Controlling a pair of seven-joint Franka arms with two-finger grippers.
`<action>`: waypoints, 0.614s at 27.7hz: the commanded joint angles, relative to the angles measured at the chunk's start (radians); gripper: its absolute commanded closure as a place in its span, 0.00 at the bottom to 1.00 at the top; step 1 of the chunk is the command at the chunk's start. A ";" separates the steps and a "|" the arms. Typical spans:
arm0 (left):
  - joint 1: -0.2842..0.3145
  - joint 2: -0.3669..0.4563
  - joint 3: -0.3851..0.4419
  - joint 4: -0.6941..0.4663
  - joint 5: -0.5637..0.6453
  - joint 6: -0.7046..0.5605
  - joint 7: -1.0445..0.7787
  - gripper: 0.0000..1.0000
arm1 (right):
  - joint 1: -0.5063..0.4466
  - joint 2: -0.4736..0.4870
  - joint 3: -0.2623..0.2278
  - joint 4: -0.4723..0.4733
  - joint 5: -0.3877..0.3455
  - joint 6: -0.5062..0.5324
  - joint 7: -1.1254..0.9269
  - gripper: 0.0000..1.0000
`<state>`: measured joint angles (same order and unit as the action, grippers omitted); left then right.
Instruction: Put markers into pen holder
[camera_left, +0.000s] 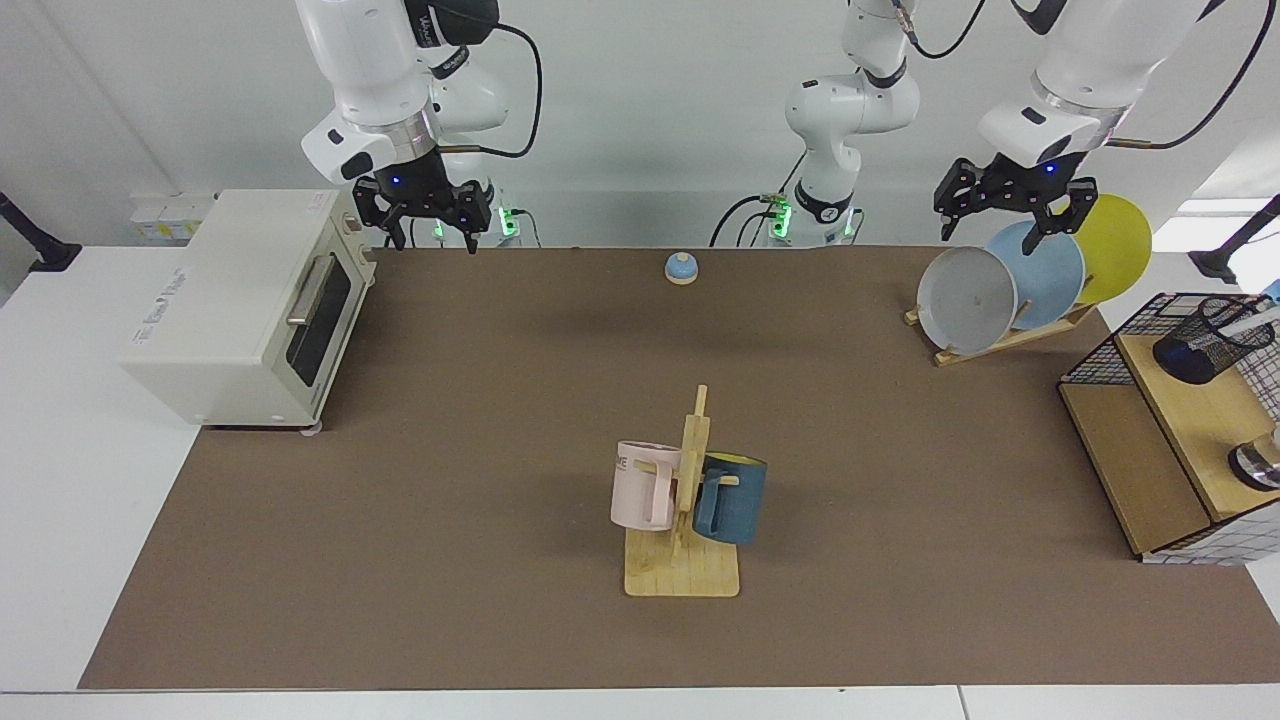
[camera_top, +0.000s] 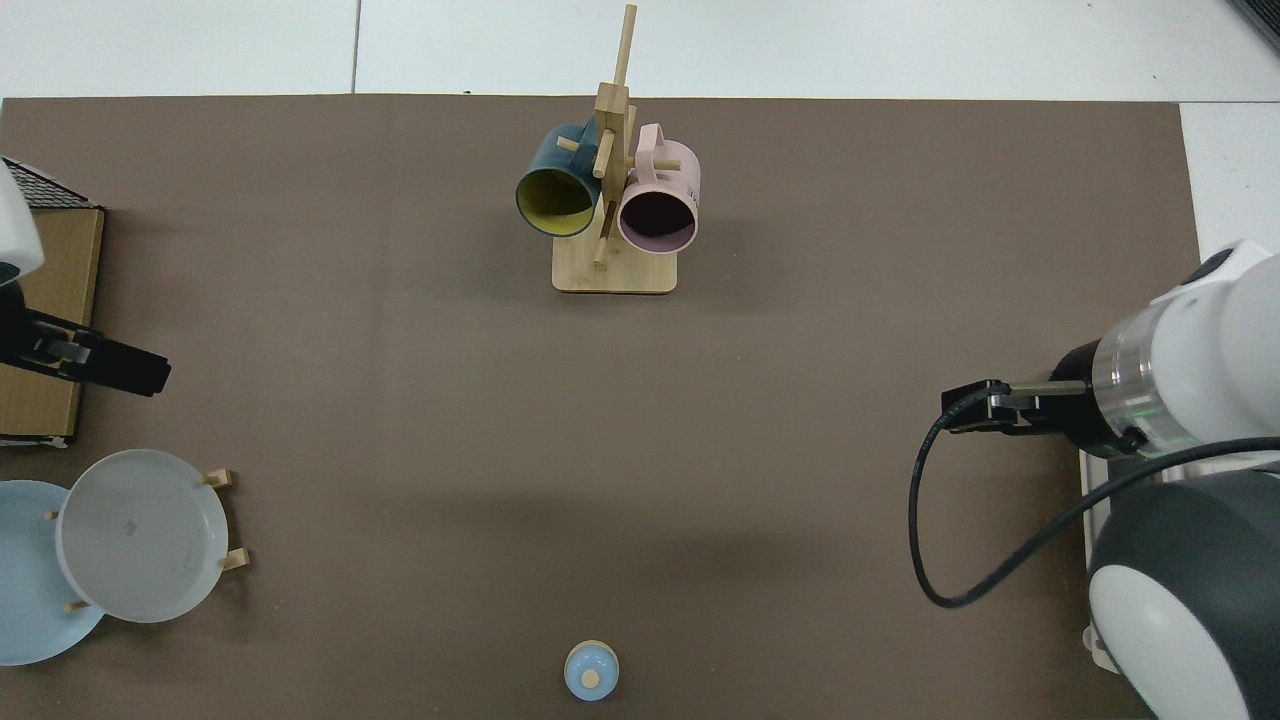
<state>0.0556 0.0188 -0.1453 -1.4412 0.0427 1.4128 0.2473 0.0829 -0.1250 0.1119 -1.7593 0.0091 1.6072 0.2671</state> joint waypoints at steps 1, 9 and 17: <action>-0.013 -0.003 0.007 0.021 -0.018 -0.031 -0.023 0.00 | -0.029 -0.002 0.000 -0.019 0.008 0.111 -0.022 0.00; -0.013 -0.005 0.007 0.019 -0.020 -0.026 -0.022 0.00 | -0.068 0.002 0.003 0.049 0.003 0.031 -0.037 0.00; -0.011 -0.005 0.007 0.019 -0.020 -0.026 -0.022 0.00 | -0.057 0.154 0.014 0.303 -0.006 -0.144 -0.034 0.00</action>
<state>0.0556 0.0146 -0.1480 -1.4389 0.0385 1.4065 0.2388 0.0332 -0.0895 0.1180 -1.6321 0.0091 1.5545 0.2613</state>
